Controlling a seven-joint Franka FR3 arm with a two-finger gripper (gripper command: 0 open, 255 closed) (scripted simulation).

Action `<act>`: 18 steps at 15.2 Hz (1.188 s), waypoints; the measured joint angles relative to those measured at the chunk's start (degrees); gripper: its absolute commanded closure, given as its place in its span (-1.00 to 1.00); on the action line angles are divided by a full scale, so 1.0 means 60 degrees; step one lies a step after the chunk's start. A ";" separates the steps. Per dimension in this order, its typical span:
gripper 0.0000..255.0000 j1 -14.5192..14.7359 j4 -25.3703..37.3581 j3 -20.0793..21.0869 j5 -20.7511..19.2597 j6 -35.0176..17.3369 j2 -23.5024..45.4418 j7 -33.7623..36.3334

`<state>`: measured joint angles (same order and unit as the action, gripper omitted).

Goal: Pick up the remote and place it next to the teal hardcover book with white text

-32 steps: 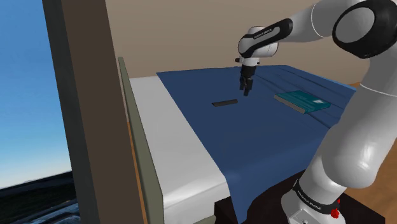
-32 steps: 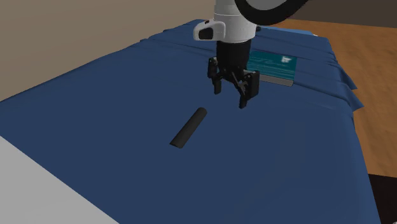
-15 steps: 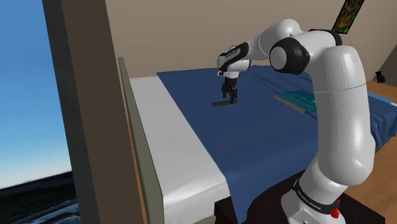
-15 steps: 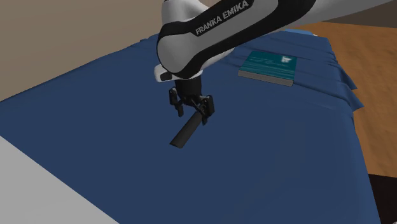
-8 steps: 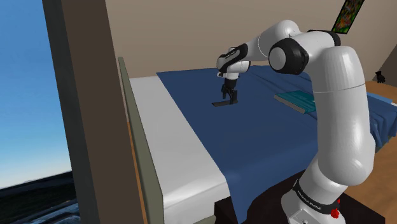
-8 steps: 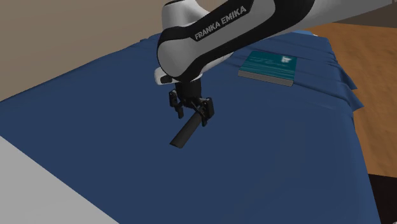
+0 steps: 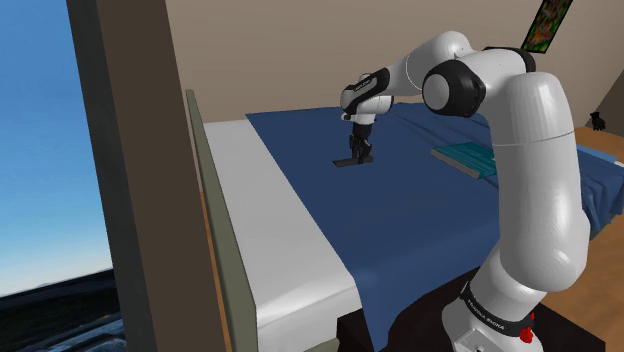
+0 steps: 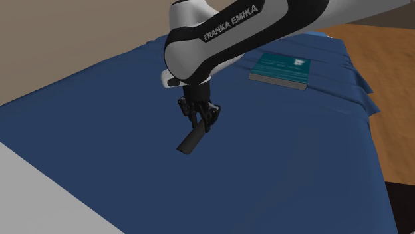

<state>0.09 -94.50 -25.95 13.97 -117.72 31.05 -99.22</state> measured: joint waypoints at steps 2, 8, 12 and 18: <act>1.00 -0.0009 0.0025 0.0004 0.0005 0.0017 0.0015 -0.0007; 1.00 0.0041 0.0139 -0.0068 -0.0117 0.0381 -0.0222 0.0072; 1.00 0.0065 0.0339 -0.0139 -0.0234 0.0793 -0.0452 0.0126; 1.00 0.0092 0.0717 -0.0219 -0.0384 0.1426 -0.0735 0.0212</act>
<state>0.64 -90.20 -27.27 11.66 -109.16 26.64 -97.95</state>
